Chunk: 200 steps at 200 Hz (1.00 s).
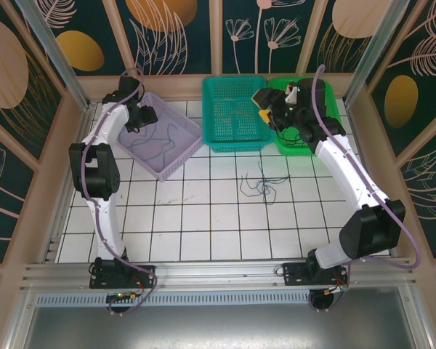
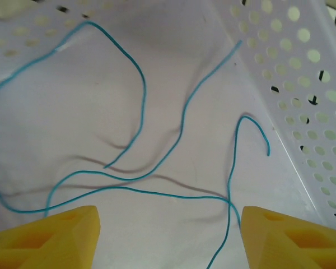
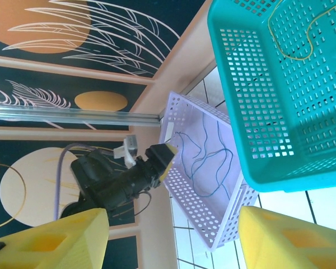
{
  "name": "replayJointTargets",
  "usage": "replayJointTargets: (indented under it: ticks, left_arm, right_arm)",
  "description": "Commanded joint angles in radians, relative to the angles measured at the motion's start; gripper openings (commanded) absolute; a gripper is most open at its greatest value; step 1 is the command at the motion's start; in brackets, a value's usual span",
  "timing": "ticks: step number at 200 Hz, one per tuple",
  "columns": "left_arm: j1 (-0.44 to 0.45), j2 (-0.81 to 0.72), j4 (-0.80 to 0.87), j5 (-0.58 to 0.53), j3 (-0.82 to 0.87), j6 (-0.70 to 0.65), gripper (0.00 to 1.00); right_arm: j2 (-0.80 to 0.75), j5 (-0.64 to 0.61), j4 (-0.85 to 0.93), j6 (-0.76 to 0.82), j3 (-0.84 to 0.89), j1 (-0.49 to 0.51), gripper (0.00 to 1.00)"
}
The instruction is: Untangle the cables
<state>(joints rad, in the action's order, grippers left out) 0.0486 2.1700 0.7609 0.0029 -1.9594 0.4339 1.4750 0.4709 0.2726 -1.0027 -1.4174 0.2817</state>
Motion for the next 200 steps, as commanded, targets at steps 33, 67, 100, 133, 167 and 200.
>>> replayJointTargets:
  ticks: [33,67,100,133,167,200]
  left_arm:
    - [0.063,-0.164,0.009,-0.044,-0.054,0.005,0.66]
    - [0.242,-0.279,-0.113,0.028,0.094,0.071,0.58]
    - [0.44,-0.439,-0.354,0.123,0.411,0.239,0.4]
    - [0.58,-0.51,-0.433,0.161,0.619,0.375,0.38]
    - [0.627,-0.533,-0.497,0.19,0.751,0.431,0.35]
    - [0.631,-0.525,-0.51,0.196,0.761,0.43,0.35]
  right_arm:
    - [-0.118,-0.157,0.173,-0.002,0.16,-0.012,0.57]
    - [-0.176,-0.181,0.248,-0.057,0.369,-0.055,0.49]
    - [-0.165,-0.133,0.185,-0.068,0.532,-0.064,0.47]
    - [-0.113,-0.066,0.155,-0.049,0.6,-0.036,0.47]
    - [-0.102,-0.035,0.088,-0.103,0.68,0.006,0.43]
    - [-0.055,-0.044,0.033,-0.103,0.712,0.019,0.25]
